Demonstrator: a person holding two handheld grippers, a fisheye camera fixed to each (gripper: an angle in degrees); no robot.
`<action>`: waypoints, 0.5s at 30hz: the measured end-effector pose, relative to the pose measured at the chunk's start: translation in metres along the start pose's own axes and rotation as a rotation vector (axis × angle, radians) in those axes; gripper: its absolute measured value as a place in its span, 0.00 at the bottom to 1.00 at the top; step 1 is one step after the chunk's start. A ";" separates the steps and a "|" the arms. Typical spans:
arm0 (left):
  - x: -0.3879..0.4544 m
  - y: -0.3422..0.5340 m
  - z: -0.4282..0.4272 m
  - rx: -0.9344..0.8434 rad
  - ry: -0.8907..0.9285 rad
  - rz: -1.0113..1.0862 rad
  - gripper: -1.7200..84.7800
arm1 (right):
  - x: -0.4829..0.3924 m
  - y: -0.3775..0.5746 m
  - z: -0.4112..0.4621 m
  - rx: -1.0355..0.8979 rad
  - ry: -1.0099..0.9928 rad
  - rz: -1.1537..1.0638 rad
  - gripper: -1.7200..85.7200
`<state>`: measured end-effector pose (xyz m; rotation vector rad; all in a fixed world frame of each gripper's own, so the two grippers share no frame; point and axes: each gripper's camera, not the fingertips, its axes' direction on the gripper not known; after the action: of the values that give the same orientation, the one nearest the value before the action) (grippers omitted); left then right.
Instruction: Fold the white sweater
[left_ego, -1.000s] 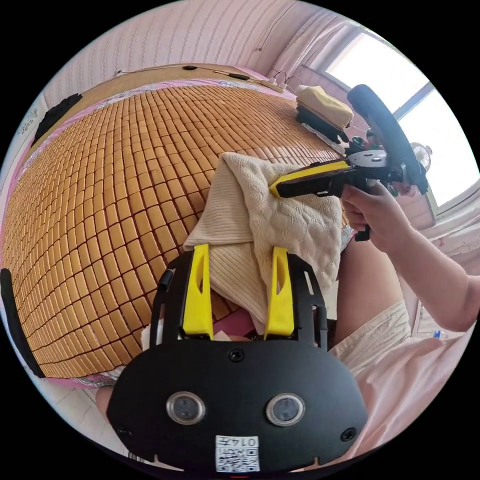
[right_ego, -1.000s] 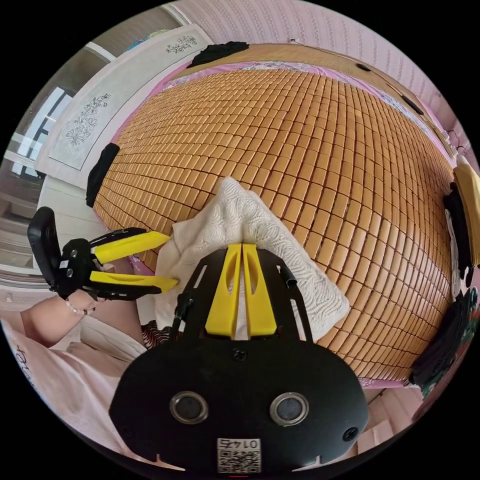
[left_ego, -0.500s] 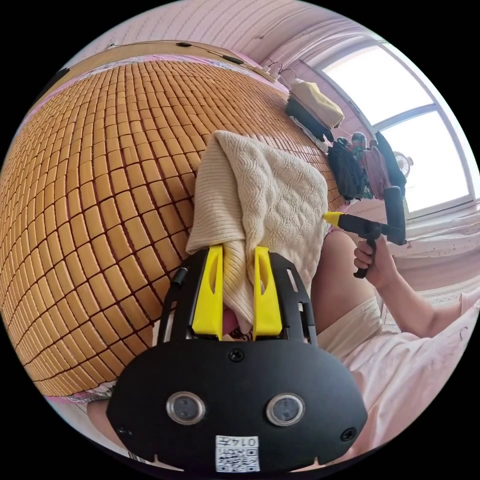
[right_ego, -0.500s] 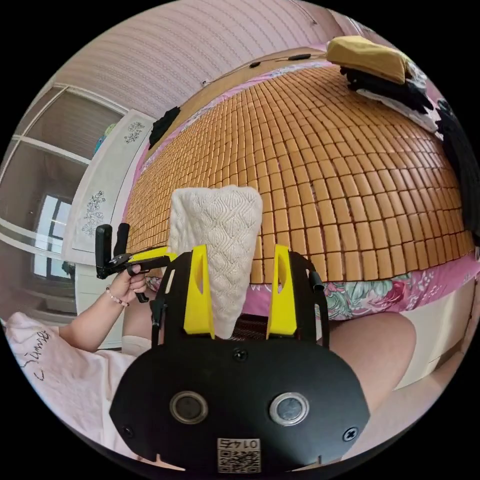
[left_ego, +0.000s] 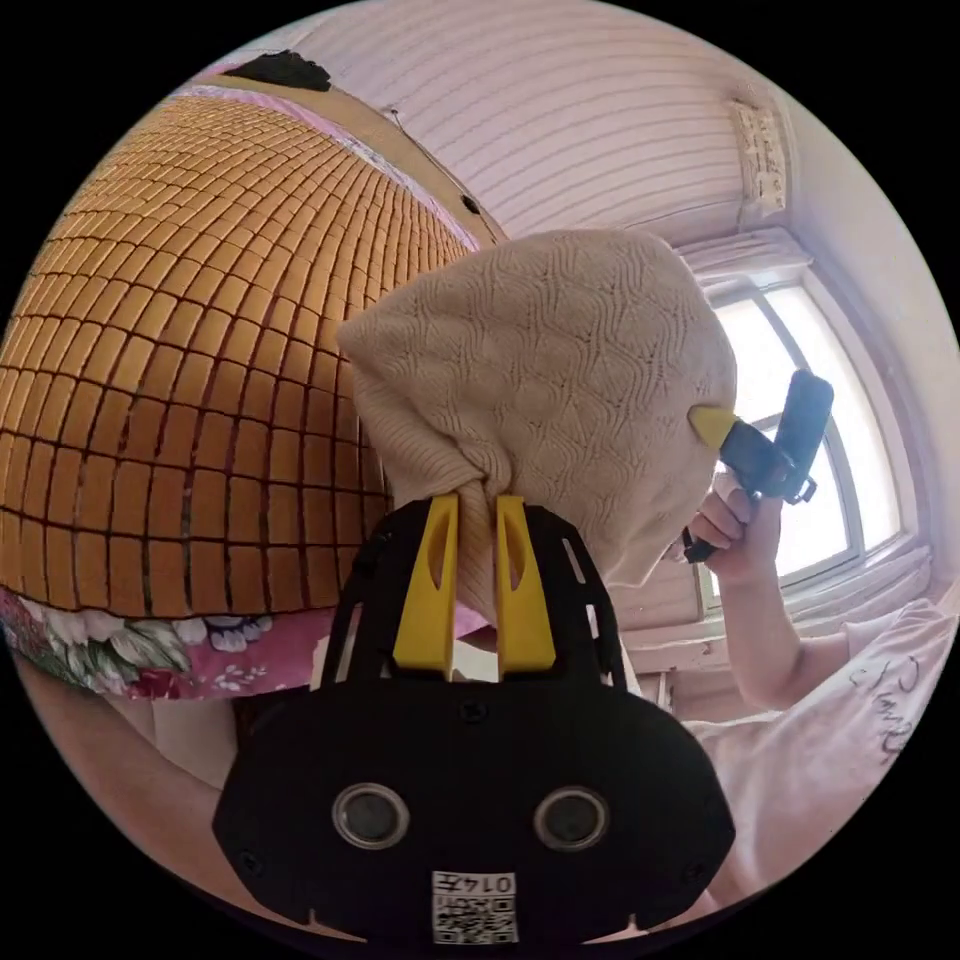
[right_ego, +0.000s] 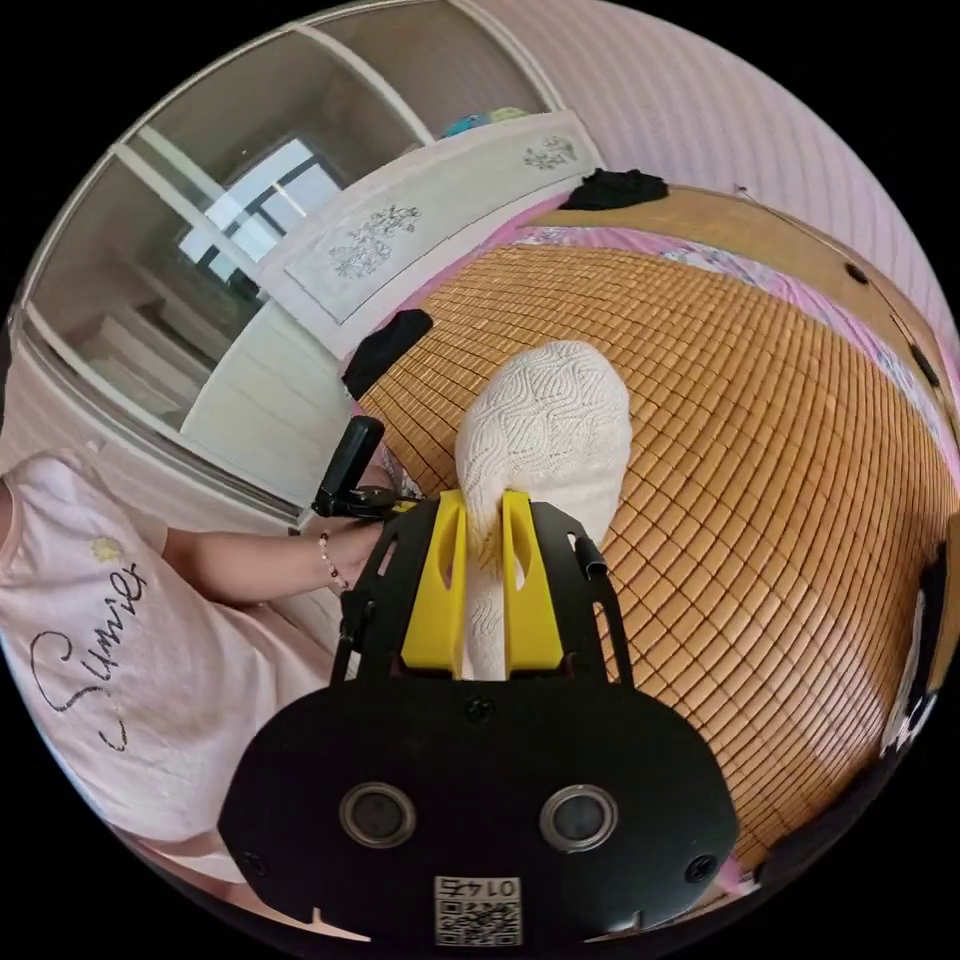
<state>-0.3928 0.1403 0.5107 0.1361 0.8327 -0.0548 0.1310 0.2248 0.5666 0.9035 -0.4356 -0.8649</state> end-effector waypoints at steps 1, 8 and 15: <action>-0.008 0.011 -0.023 0.086 0.024 -0.038 0.09 | -0.024 -0.025 0.008 -0.015 -0.011 -0.085 0.08; -0.034 0.080 -0.173 0.586 -0.073 -0.148 0.09 | -0.144 -0.147 0.062 -0.055 -0.160 -0.451 0.08; -0.035 0.133 -0.298 0.988 -0.380 -0.250 0.09 | -0.272 -0.317 0.158 -0.159 -0.386 -0.756 0.08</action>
<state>-0.6216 0.3142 0.3515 0.9210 0.3758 -0.7094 -0.2818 0.2608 0.3997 0.7508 -0.3448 -1.7595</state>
